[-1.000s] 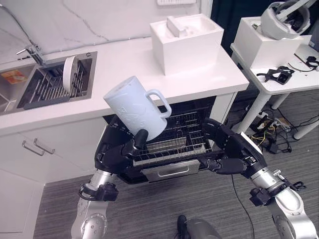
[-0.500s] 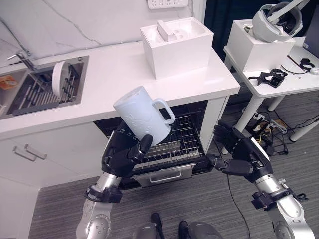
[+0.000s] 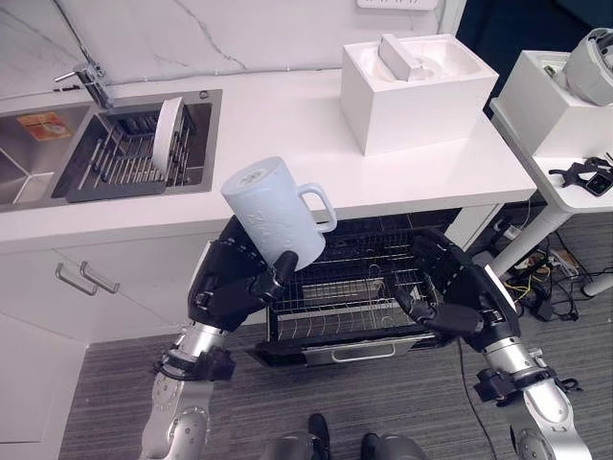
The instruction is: Place the dishes in the dishwasher.
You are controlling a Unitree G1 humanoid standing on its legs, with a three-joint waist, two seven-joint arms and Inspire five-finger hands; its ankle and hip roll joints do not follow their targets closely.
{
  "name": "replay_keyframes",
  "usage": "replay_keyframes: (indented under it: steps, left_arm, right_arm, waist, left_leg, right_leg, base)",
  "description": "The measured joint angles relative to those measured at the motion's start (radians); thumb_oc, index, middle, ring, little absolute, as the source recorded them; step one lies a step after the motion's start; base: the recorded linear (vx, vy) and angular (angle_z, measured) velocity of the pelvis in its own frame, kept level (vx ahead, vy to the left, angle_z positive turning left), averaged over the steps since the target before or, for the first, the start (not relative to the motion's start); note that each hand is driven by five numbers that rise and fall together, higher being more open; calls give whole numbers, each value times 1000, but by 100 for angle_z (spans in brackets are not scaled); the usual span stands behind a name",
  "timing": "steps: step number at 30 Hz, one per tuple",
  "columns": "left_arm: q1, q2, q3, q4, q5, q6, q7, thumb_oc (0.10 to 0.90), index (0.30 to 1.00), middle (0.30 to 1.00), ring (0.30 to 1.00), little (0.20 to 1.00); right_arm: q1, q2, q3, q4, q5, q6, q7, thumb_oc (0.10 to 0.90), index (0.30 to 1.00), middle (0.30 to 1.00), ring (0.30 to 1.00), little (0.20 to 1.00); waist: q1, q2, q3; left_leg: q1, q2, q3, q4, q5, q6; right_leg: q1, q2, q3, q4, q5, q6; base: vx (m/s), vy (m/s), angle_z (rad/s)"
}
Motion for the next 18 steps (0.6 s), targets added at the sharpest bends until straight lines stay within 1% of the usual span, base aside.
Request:
replay_keyframes:
  steps: [1, 2, 3, 4, 5, 6, 7, 8, 9, 10, 11, 12, 13, 14, 15, 16, 17, 18]
  left_arm:
    - [0, 10, 1, -1, 17, 0, 0, 400, 300, 300, 300, 300]
    - [0, 10, 0, -4, 19, 0, 0, 400, 300, 300, 300, 300]
    - [-12, 5, -1, -4, 40, -1, 5, 400, 300, 300, 300, 300]
    - [-29, 1, -10, -1, 65, 0, 16, 400, 300, 300, 300, 300]
    - [-34, 4, -13, -2, 88, 0, 19, 400, 300, 300, 300, 300]
    - [-48, 26, -18, -2, 118, 1, 27, 400, 300, 300, 300, 300]
    - [-73, 47, -26, 13, 139, -1, 38, 400, 300, 300, 300, 300]
    - [-97, 51, -27, 35, 157, 0, 45, 400, 300, 300, 300, 300]
    - [-103, 50, -24, 52, 176, -1, 69, 400, 300, 300, 300, 300]
    - [-103, 50, -21, 56, 206, -2, 102, 400, 300, 300, 300, 300]
    - [-101, 52, -20, 55, 239, -2, 130, 400, 300, 300, 300, 300]
    - [-101, 52, -23, 54, 279, -2, 163, 400, 300, 300, 300, 300]
    - [-84, 55, -24, 55, 293, -13, 200, 400, 300, 300, 300, 300]
    - [-70, 46, -25, 55, 299, -17, 240, 400, 300, 300, 300, 300]
    - [-58, 46, -25, 54, 322, -18, 265, 400, 300, 300, 300, 300]
    - [-64, 34, -28, 46, 342, -20, 292, 400, 300, 300, 300, 300]
    - [-66, 33, -27, 40, 389, -24, 331, 400, 300, 300, 300, 300]
    - [-76, 35, -27, 40, 419, -29, 363, 400, 300, 300, 300, 300]
  right_arm:
    - [-1, -1, 0, 0, 0, 10, 0, 800, 900, 900, 900, 900]
    - [-2, -2, 0, 0, 0, 12, 0, 800, 900, 900, 900, 900]
    - [-9, 0, 3, -1, 1, 13, -3, 800, 900, 900, 900, 900]
    - [-9, 7, 11, -1, 1, 13, -9, 800, 900, 900, 900, 900]
    - [-7, 7, 27, -2, 1, 13, -6, 800, 900, 900, 900, 900]
    - [-5, 8, 40, -10, 1, 9, 5, 800, 900, 900, 900, 900]
    - [-4, 4, 39, -10, 1, 9, 6, 800, 900, 900, 900, 900]
    - [-8, -6, 38, -9, 1, 9, 6, 800, 900, 900, 900, 900]
    - [-9, -5, 42, -8, 0, 14, 6, 800, 900, 900, 900, 900]
    - [-18, -3, 43, -8, 0, 16, 6, 800, 900, 900, 900, 900]
    - [-28, -5, 45, -8, 0, 21, 5, 800, 900, 900, 900, 900]
    - [-36, -13, 45, -9, 0, 22, 5, 800, 900, 900, 900, 900]
    - [-58, -10, 53, -8, 1, 31, 7, 800, 900, 900, 900, 900]
    - [-124, -33, 56, 1, 1, 60, 4, 800, 900, 900, 900, 900]
    - [-151, -35, 57, 1, 28, 71, 3, 800, 900, 900, 900, 900]
    - [-164, -45, 55, -1, 63, 80, 2, 800, 900, 900, 900, 900]
    - [-197, -47, 57, -1, 79, 82, -1, 800, 900, 900, 900, 900]
    - [-230, -49, 58, -1, 79, 82, -6, 800, 900, 900, 900, 900]
  waist:
    - [1, -7, 0]
    - [1, -7, 0]
    - [-3, -5, 4]
    - [-22, -10, 8]
    - [-25, -21, 9]
    - [-21, -28, 5]
    - [-23, -25, 6]
    - [-28, -18, 10]
    - [-25, -11, 11]
    - [-31, -1, 15]
    - [-33, 3, 17]
    - [-25, -3, 16]
    - [3, -21, 13]
    - [14, -26, 14]
    - [24, -18, 12]
    - [13, -27, 8]
    - [23, -30, 6]
    - [23, -28, 4]
  left_leg:
    - [-2, 0, -4, 3, -5, 3]
    - [-9, 3, -7, 10, -14, 3]
    - [-32, 15, -17, 50, -31, 16]
    - [-38, 23, -37, 77, -42, 20]
    - [-31, 21, -39, 75, -53, 7]
    - [-29, 16, -53, 53, -46, -1]
    - [-32, 4, -68, 48, -39, 3]
    - [-33, -9, -71, 47, -37, 9]
    - [-26, -22, -80, 49, -38, 9]
    - [-29, -23, -87, 54, -39, 11]
    - [-26, -21, -97, 56, -27, 24]
    - [-21, -21, -104, 59, -24, 20]
    - [-9, -23, -99, 62, -35, 2]
    - [-13, -15, -87, 76, -50, -22]
    - [-10, 11, -103, 78, -47, -45]
    - [-5, 29, -123, 67, -38, -63]
    - [11, 55, -126, 40, -21, -90]
    - [13, 70, -130, 25, -9, -106]
  right_leg:
    - [12, 4, -2, -9, 8, 7]
    - [19, 8, -5, -24, 17, 12]
    - [-35, 17, 32, 89, 30, 38]
    - [-103, 16, 58, 232, 35, 66]
    - [-149, 17, 91, 306, 28, 74]
    - [-135, 16, 102, 128, 17, 35]
    - [-133, -12, 94, 36, 15, 35]
    - [-143, -51, 87, 24, 20, 41]
    - [-154, -103, 96, 5, 35, 54]
    - [-182, -124, 106, 18, 56, 67]
    - [-190, -129, 138, -5, 79, 67]
    - [-194, -126, 136, 1, 84, 66]
    - [-165, -122, 75, -6, 115, 62]
    - [-133, -108, 61, -18, 156, 70]
    - [-115, -82, 46, -35, 176, 51]
    - [-107, -67, 18, -33, 164, 33]
    - [-98, -42, 5, -44, 169, 9]
    - [-101, -27, -4, -45, 170, -6]
  base:
    - [63, 97, 7]
    - [39, 49, 9]
    - [51, 7, 29]
    - [97, -78, 33]
    - [108, -254, 38]
    - [88, -271, 27]
    - [50, -337, 32]
    - [19, -235, 30]
    - [3, -304, 26]
    - [-32, -327, 28]
    - [-19, -459, 40]
    - [-1, -399, 31]
    - [33, -413, 12]
    - [25, -331, -11]
    - [-3, -388, 13]
    - [-33, -274, 11]
    - [-48, -209, 21]
    - [-37, -155, -2]
